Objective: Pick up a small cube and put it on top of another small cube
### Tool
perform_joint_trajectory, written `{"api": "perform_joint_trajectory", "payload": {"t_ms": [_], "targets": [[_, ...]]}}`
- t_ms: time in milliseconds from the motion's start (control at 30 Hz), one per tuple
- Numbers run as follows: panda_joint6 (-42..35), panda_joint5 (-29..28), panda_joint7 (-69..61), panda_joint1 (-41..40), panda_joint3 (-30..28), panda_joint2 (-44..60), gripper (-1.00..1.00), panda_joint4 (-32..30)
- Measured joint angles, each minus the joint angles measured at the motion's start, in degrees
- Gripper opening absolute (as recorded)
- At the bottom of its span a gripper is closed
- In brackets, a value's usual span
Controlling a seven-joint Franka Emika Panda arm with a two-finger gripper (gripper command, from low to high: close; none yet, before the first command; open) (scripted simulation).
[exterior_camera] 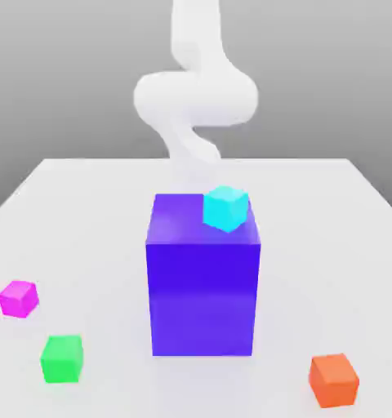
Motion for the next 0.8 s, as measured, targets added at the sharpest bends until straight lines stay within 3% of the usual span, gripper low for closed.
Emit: {"api": "perform_joint_trajectory", "payload": {"t_ms": [267,533,800], "targets": [[8.45,3.00,-13.95,-0.53,-14.12,16.45,0.00,-5.95],[16.56,9.66,-30.26,-2.64,-26.67,33.21,0.00,-11.72],[24.43,17.52,-47.09,-13.00,-30.03,50.27,0.00,-17.10]]}}
